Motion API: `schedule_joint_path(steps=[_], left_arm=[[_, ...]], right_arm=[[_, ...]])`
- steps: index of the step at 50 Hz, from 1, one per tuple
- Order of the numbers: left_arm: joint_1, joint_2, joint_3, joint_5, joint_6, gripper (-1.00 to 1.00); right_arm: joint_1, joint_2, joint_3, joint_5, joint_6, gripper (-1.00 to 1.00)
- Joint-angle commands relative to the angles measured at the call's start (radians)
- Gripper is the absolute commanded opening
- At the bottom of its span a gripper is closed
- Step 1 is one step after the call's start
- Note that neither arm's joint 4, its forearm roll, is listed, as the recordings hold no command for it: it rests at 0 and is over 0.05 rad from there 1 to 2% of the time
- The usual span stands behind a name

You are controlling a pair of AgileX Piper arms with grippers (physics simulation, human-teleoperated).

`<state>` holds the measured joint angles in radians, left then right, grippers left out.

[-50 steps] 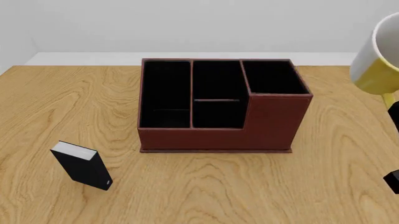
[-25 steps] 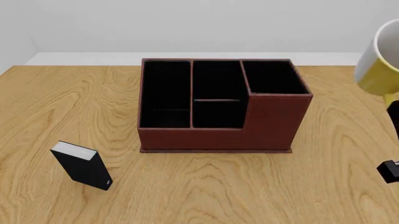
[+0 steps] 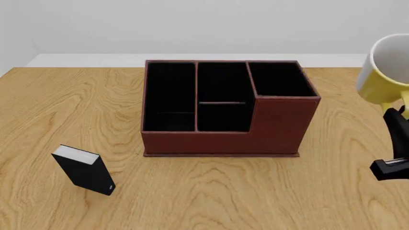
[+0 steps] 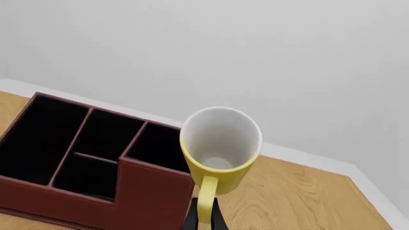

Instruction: Pick up the yellow and white mug and place it to the right of the caddy.

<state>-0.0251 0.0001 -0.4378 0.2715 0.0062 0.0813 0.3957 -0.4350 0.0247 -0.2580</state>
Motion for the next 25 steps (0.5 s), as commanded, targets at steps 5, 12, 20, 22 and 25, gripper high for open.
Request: schedule_joint_path(steps=[5,12,20,22,25], left_arm=[[-0.001,0.000,-0.003,0.003,0.009,1.00],[0.005,0.000,0.000,0.002,0.008,1.00],[0.007,0.000,-0.007,0.007,0.005,1.00],[0.008,0.000,0.001,0.000,0.007,1.00],[0.011,0.000,0.001,0.000,0.007,1.00]], right_arm=[[-0.024,0.044,0.012,-0.049,0.009,-1.00],[-0.030,0.075,0.035,-0.086,0.006,-1.00],[-0.048,0.115,0.059,-0.132,0.017,-1.00],[-0.053,0.128,0.068,-0.149,0.019,-1.00],[-0.058,0.139,0.069,-0.156,0.024,-1.00]])
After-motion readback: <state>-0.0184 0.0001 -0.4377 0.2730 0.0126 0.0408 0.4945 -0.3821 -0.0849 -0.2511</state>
